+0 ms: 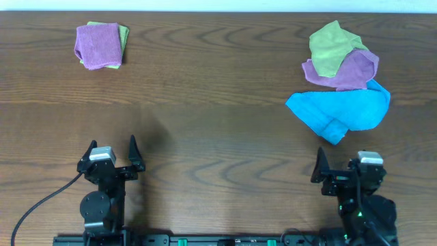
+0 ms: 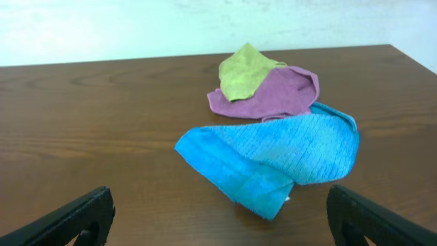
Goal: Fold the cloth
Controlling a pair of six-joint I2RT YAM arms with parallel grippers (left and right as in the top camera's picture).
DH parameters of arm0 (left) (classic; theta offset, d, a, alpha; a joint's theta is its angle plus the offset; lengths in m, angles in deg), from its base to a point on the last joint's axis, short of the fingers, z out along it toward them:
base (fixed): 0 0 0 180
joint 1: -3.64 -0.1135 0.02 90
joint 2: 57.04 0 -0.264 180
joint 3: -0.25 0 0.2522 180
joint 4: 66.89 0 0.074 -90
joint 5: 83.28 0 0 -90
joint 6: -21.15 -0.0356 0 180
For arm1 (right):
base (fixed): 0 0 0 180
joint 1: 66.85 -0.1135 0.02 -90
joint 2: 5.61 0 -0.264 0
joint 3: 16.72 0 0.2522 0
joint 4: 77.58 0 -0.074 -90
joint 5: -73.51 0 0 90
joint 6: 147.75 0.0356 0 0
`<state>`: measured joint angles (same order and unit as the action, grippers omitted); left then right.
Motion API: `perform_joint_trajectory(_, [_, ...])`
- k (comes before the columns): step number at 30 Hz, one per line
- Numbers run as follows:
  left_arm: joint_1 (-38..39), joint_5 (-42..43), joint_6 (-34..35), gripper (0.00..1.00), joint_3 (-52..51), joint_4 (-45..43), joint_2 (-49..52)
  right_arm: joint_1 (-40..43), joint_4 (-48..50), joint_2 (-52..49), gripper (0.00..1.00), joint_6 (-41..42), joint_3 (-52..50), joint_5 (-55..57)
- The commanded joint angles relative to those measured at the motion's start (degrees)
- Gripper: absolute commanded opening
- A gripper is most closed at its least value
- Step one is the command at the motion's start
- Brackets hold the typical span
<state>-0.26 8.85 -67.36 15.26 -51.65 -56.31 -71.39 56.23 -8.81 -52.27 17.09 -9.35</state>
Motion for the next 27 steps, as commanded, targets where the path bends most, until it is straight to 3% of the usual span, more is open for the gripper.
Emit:
perform_joint_trajectory(1, [0.28, -0.66, 0.22, 0.95, -1.01, 2.84, -0.46, 0.98, 1.22, 2.75, 0.99, -0.42, -3.19, 0.37])
perform_joint_trajectory(11, [0.28, -0.66, 0.2, 0.95, -1.01, 2.84, -0.46, 1.84, 7.45, 2.89, 0.99, -0.39, -12.92, 0.33])
perform_joint_trajectory(27, [0.28, -0.66, 0.22, 0.95, -1.01, 2.84, -0.46, 2.16, 7.43, 2.89, 0.99, -0.39, -12.85, 0.81])
